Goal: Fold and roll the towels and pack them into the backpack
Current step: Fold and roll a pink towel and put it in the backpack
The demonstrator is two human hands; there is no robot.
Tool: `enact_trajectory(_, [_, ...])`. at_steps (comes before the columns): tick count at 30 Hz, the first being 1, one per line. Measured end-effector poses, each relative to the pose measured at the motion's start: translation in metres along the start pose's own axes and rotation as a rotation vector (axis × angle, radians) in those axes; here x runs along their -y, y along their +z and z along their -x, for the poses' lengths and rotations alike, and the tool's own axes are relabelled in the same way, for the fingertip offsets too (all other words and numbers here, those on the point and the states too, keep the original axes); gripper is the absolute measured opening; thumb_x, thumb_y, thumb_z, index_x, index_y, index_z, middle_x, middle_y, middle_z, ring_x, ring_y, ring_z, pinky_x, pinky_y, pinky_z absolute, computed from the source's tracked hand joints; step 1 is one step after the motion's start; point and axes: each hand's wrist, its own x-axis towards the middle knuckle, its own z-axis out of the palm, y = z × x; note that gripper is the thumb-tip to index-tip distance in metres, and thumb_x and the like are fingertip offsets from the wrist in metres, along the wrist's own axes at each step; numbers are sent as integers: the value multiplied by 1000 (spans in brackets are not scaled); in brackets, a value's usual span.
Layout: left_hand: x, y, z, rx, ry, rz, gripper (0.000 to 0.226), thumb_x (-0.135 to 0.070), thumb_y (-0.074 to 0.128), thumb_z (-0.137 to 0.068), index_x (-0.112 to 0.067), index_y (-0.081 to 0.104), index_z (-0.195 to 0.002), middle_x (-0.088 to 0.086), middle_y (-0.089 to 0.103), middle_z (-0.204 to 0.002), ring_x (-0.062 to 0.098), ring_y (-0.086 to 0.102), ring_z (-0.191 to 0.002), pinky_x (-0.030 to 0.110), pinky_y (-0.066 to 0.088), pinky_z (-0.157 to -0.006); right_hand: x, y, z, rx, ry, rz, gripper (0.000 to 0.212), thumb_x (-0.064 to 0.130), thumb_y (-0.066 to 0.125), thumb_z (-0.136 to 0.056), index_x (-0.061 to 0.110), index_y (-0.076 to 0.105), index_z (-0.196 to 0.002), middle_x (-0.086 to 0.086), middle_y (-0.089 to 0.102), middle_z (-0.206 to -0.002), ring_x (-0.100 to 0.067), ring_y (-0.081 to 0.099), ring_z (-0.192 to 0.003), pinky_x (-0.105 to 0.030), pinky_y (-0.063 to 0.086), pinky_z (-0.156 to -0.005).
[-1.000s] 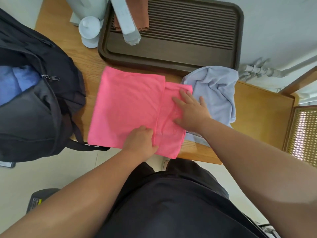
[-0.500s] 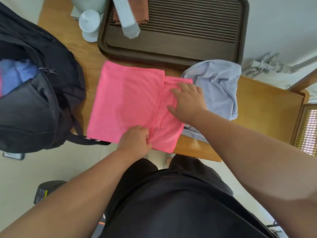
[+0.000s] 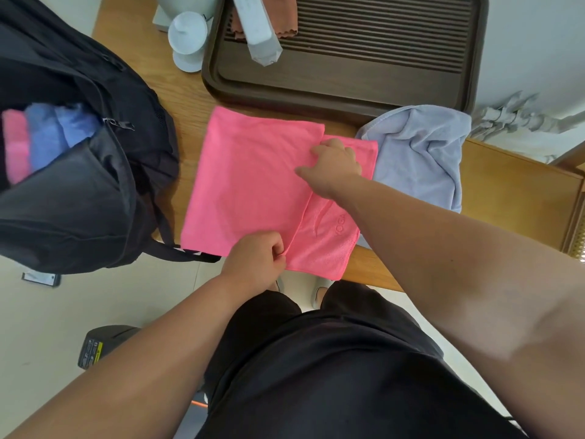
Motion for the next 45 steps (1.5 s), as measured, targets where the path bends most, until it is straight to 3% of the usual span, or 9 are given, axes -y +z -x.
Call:
enact_trajectory(3, [-7, -10, 3, -4, -21, 49, 13, -7, 67, -73, -14, 57, -71, 0, 58, -65, 21, 53, -62, 39, 47, -60, 1, -2, 2, -68, -112, -263, 22, 31, 64, -92, 13, 70, -101, -8, 52, -128, -25, 52, -111, -35, 43, -96])
enact_trajectory(7, [-27, -27, 9, 84, 21, 108, 14, -4, 67, -67, -12, 55, -68, -7, 53, -61, 8, 42, -57, 31, 41, -55, 0, -22, 25, -188, -227, -464, 26, 23, 67, -93, 12, 72, -116, -3, 59, -124, -16, 62, -103, -30, 48, -96])
enact_trajectory(15, [-81, -16, 13, 241, 111, 175, 17, -4, 65, -67, -18, 54, -65, -17, 49, -55, 4, 40, -52, 20, 36, -51, -52, -52, 56, -300, -124, -682, 16, 22, 62, -91, 19, 76, -84, 2, 72, -87, -20, 70, -86, -45, 56, -86])
enact_trajectory(21, [-83, 36, -6, 235, 66, 37, 15, -10, 63, -82, -19, 54, -73, -7, 56, -69, 13, 46, -62, 30, 38, -57, -83, -42, 51, -44, 39, -569, 40, 26, 63, -96, 6, 62, -131, -8, 61, -134, -22, 60, -115, -31, 48, -86])
enact_trajectory(27, [-77, 57, -14, 244, 6, -46, 12, -13, 63, -88, -15, 57, -78, -4, 59, -77, 15, 50, -68, 30, 42, -61, -90, -38, 50, -43, 51, -568, 40, 18, 60, -97, -9, 58, -125, -28, 55, -134, -41, 55, -121, -53, 47, -102])
enact_trajectory(31, [-81, 50, -12, 287, 24, -10, 20, -13, 68, -81, -18, 54, -69, -5, 57, -71, 16, 52, -65, 30, 42, -61, -95, -40, 49, -56, 46, -581, 40, 23, 61, -97, 6, 61, -134, -7, 62, -128, -23, 60, -110, -33, 49, -90])
enact_trajectory(37, [-92, 38, -10, 287, 22, 63, 27, -9, 69, -72, -20, 47, -61, -6, 51, -64, 13, 43, -59, 30, 38, -57, -96, -48, 51, -266, 31, -634, 23, 22, 56, -96, 15, 75, -106, -2, 72, -96, -23, 67, -88, -43, 57, -83])
enact_trajectory(41, [-93, 41, -11, 403, 14, 16, 12, -25, 77, -81, -17, 67, -84, -7, 65, -83, 14, 58, -76, 29, 48, -71, -103, -36, 44, -157, 10, -451, 24, 24, 61, -90, 2, 70, -96, -11, 62, -85, -18, 55, -75, -45, 49, -70])
enact_trajectory(45, [-85, 38, -15, 397, -29, -4, 19, -33, 72, -89, -15, 68, -93, -9, 62, -83, 12, 56, -77, 27, 45, -69, -99, -33, 34, -113, 23, -288, 47, 35, 62, -90, 13, 60, -131, -8, 53, -126, -23, 59, -101, -34, 49, -82])
